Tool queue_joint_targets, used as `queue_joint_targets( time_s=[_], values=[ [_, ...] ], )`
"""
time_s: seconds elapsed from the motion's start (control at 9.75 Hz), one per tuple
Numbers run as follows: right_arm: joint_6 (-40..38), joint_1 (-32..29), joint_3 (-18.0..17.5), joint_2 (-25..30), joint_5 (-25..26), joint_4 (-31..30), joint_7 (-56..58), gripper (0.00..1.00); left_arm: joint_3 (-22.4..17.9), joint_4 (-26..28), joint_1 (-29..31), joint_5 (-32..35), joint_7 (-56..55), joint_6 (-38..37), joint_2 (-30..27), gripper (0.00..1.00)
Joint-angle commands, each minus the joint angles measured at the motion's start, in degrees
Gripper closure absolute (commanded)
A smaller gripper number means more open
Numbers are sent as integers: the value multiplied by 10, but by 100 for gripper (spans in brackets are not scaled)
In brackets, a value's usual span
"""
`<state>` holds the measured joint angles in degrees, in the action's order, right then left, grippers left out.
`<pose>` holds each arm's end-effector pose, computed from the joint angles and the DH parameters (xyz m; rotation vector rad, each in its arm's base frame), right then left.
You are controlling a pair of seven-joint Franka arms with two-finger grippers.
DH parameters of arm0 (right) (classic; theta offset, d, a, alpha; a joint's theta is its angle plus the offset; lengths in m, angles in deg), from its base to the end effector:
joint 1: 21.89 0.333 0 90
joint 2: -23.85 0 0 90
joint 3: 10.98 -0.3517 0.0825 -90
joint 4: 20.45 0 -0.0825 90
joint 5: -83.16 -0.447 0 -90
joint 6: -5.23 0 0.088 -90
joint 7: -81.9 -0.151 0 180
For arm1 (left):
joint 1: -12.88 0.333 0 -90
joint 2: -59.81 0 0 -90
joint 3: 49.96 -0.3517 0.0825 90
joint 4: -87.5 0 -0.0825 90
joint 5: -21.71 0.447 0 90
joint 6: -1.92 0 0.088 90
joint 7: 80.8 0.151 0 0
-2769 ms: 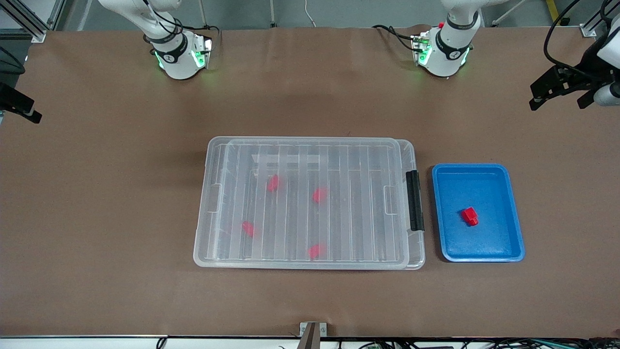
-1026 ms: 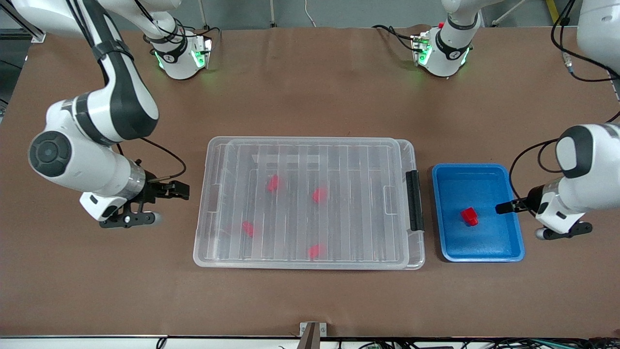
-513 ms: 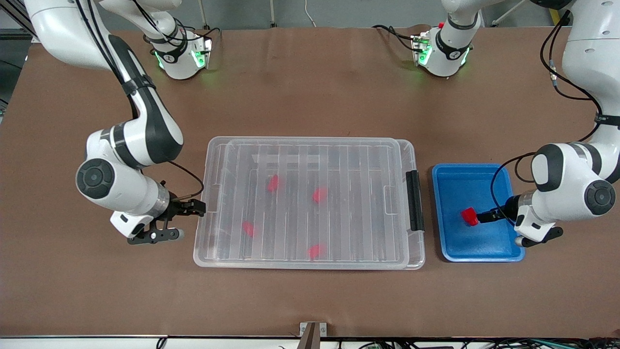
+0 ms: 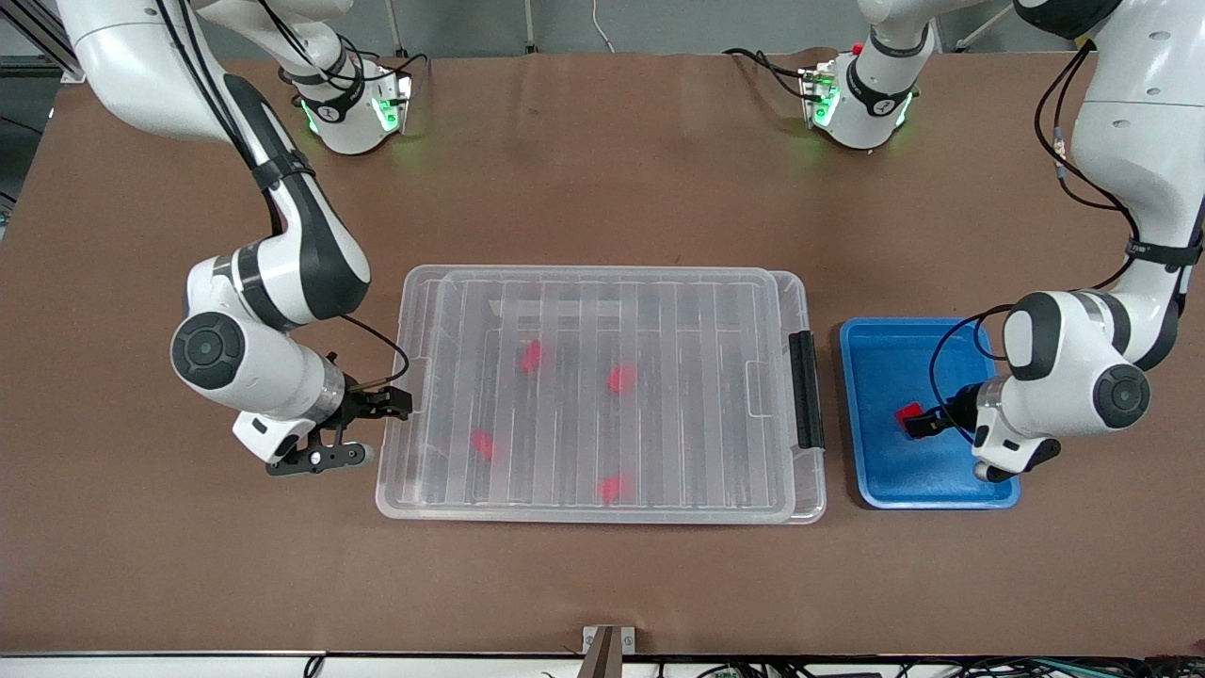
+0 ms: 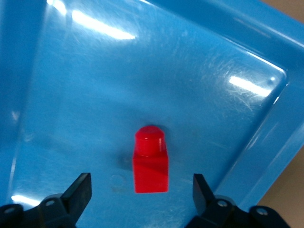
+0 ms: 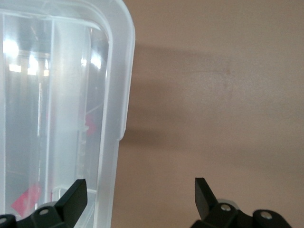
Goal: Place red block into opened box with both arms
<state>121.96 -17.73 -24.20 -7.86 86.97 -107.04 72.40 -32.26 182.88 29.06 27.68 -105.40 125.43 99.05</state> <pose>0.7449 0.2029 0.3050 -3.0773 -0.2085 0.0409 0.7251 0.0018 0.1521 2.9942 0.5886 -0.2778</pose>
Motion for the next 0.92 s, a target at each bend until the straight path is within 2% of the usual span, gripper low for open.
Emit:
queue_joint_targets(
  time_s=[0.0,0.21,0.41,0.51,0.62,0.72,0.82],
  values=[
    [-2,-1,-2,-1,40,-8,-3,0,-1,-2,-3,11,-13,15,27,14],
    [-4,-9,-2,-1,52,-9,25,0,-1,-4,-6,11,-13,16,36,34],
    [-6,-25,-1,-1,54,-9,36,0,-1,-3,-6,20,-13,18,38,64],
    [-18,-34,0,0,57,-9,67,0,-1,-4,-6,24,-14,18,37,82],
    [-38,-48,1,2,63,-8,77,0,-1,-6,-6,25,-14,18,35,95],
    [-62,-53,1,6,70,-5,88,0,0,-11,-6,25,-13,13,28,100],
    [-77,-56,2,9,82,-3,91,0,6,-13,-4,28,-12,-2,9,100]
  ],
)
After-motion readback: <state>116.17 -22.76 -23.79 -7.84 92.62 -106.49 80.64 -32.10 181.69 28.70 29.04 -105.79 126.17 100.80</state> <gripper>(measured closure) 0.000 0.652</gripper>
